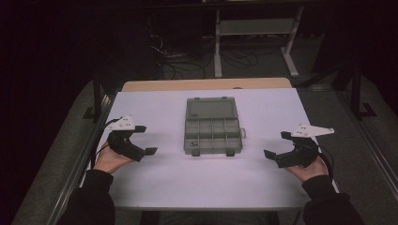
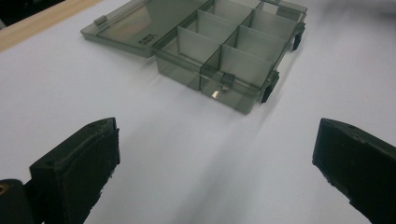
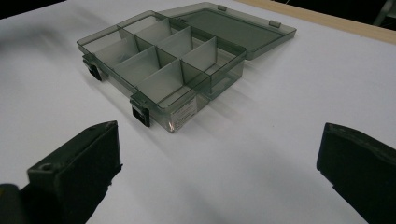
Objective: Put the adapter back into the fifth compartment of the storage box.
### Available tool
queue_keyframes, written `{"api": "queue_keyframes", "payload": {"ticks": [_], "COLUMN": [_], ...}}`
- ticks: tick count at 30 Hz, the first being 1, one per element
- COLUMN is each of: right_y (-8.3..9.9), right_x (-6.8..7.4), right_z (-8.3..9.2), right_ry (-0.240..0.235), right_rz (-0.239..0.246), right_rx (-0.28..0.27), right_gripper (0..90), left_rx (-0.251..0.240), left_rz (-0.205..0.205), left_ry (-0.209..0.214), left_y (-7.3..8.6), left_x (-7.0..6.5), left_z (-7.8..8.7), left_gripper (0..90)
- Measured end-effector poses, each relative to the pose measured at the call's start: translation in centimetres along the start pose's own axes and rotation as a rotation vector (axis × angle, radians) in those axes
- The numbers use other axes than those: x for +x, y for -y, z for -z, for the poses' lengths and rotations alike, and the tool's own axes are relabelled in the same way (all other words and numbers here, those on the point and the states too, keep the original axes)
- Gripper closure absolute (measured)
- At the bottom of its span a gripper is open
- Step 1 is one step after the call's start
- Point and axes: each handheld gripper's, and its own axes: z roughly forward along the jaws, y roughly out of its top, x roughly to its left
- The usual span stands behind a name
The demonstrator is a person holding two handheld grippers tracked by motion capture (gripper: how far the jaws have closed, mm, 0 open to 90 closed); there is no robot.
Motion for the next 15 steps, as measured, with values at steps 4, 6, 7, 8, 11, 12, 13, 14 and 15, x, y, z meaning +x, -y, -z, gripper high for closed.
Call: {"api": "queue_keyframes", "payload": {"ticks": [4,6,7,8,11,12,13,14,15], "right_y": [0.0,0.1,0.1,0.1,0.1,0.1,0.1,0.2,0.3], "right_x": [0.0,0.0,0.0,0.0,0.1,0.1,0.1,0.1,0.1], "right_z": [0.0,0.0,0.0,0.0,-0.1,-0.1,-0.1,-0.1,-0.1], "right_ry": [0.0,0.0,0.0,0.0,-0.001,-0.001,-0.001,-0.004,-0.004], "right_rz": [-0.002,-0.001,-0.001,0.001,0.0,0.001,0.001,0.002,0.001], "right_rx": [0.003,0.004,0.004,0.005,0.008,0.01,0.01,0.015,0.018], "right_gripper": [0.0,0.0,0.0,0.0,0.0,0.0,0.0,0.0,0.0], "left_rx": [-0.027,-0.042,-0.048,-0.048,-0.052,-0.054,-0.054,-0.06,-0.065], "left_rz": [0.026,0.039,0.049,0.056,0.056,0.062,0.062,0.07,0.071], "left_ry": [-0.028,-0.033,-0.032,-0.035,-0.051,-0.058,-0.058,-0.072,-0.079], "left_y": [1.3,1.7,1.9,2.1,2.5,2.8,2.8,3.3,3.4], "left_x": [0.0,0.0,0.0,0.0,-0.1,-0.1,-0.1,-0.2,-0.2], "left_z": [0.8,1.1,1.3,1.4,1.7,1.8,1.8,2.1,2.2], "left_gripper": [0.9,0.9,0.9,0.9,1.0,1.0,1.0,0.9,0.9]}}
